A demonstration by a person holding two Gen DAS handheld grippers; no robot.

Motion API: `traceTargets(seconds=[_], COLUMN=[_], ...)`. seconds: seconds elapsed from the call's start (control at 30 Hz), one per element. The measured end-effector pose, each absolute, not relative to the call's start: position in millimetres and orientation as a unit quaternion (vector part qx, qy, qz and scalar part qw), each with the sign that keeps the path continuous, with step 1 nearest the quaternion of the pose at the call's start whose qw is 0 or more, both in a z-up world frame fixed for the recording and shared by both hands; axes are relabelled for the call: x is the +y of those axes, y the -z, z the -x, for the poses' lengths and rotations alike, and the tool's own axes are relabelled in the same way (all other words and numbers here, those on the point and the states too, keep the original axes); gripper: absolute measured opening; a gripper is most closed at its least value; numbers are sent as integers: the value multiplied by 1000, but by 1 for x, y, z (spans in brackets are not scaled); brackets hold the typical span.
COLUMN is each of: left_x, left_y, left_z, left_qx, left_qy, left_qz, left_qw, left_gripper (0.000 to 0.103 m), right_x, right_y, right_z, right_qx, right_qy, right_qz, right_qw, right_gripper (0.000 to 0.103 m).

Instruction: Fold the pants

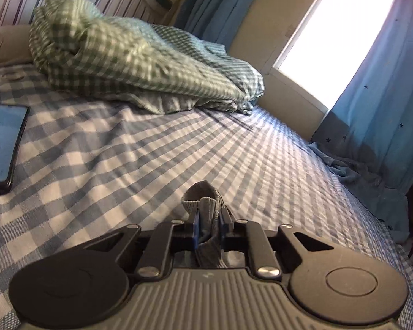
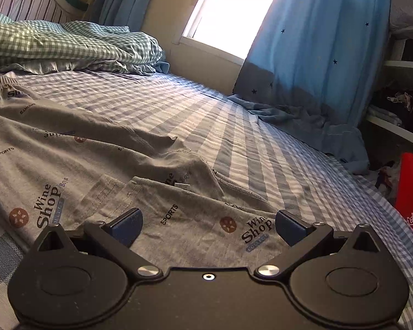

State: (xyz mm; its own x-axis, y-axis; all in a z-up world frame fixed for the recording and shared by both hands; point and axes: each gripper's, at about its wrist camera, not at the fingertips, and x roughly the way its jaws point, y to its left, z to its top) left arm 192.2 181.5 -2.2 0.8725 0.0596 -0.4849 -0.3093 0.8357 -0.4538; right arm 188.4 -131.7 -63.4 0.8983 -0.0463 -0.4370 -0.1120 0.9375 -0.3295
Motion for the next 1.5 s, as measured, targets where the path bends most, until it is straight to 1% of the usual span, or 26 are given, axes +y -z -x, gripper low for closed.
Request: traceTargets(seconds=[0.1, 0.27, 0.43, 0.63, 0.8, 0.97, 1.07, 1.13, 1.17, 1.23, 1.27, 1.3, 1.33, 1.5], left_x=[152, 74, -25, -124, -190, -240, -245, -234, -227, -210, -202, -196, -188, -171], left_y=[-27, -70, -86, -67, -41, 0, 18, 19, 16, 9, 5, 5, 4, 18], left_z=[-195, -201, -200, -194, -187, -182, -176, -170, -165, -158, -156, -152, -149, -136], left_qx=[215, 200, 197, 209, 228, 260, 278, 271, 263, 249, 242, 237, 233, 244], left_qy=[-62, 27, 125, 203, 251, 271, 281, 285, 284, 280, 273, 264, 255, 236], left_qz=[237, 174, 102, 35, 6, -43, -64, -55, -52, -53, -58, -64, -74, -151], left_qw=[945, 964, 967, 956, 941, 926, 916, 918, 920, 926, 929, 933, 936, 928], left_gripper=[15, 15, 15, 15, 15, 16, 29, 62, 68, 83, 88, 95, 98, 99], right_x=[-138, -166, -213, -283, -344, -380, -389, -391, -391, -388, -385, -380, -377, -364], right_y=[59, 50, 46, 52, 60, 73, 78, 79, 79, 76, 73, 69, 64, 36], right_z=[-185, -174, -155, -130, -111, -97, -93, -94, -95, -100, -103, -108, -112, -140], right_qx=[217, 195, 178, 180, 196, 218, 227, 229, 229, 226, 222, 218, 213, 189], right_qy=[-24, -6, 30, 76, 127, 162, 166, 161, 156, 143, 135, 126, 115, 29], right_qz=[160, 145, 155, 202, 195, 183, 172, 161, 153, 136, 126, 118, 107, 50], right_qw=[963, 970, 971, 960, 952, 945, 944, 946, 949, 954, 957, 961, 964, 980], right_gripper=[102, 102, 102, 102, 102, 102, 102, 102, 102, 102, 102, 102, 102, 102])
